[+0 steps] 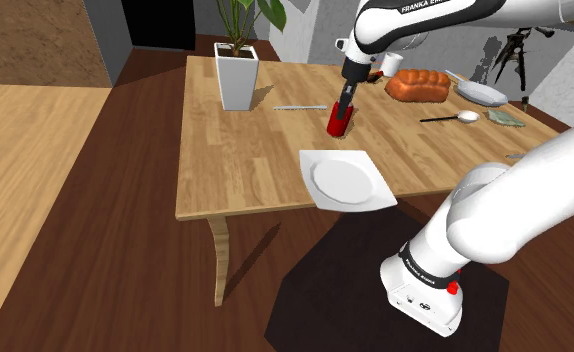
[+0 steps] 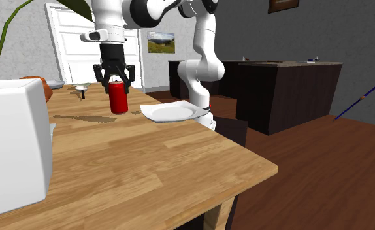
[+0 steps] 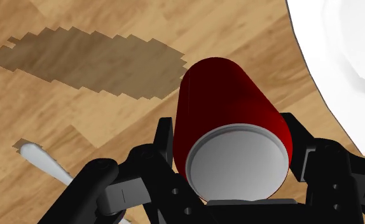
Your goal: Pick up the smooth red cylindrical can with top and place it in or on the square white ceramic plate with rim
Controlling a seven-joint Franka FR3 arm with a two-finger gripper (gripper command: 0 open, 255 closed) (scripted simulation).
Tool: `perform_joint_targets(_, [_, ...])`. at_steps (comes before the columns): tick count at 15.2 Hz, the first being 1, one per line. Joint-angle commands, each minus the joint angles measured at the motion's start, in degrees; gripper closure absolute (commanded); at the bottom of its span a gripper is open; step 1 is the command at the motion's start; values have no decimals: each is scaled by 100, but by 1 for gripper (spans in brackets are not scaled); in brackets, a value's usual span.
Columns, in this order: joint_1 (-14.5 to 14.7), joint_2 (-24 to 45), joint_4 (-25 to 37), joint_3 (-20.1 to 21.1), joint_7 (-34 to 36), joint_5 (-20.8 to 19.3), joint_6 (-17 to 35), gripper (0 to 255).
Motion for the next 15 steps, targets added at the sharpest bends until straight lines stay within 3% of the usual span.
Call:
perform_joint_targets(1, [2, -55, 100, 22, 12, -4, -155, 255])
perform_joint_targets(12, [16, -263, 775, 120, 28, 4, -1032, 255])
perform_joint_targets(15, [25, -688, 468, 302, 262, -60, -1159, 255])
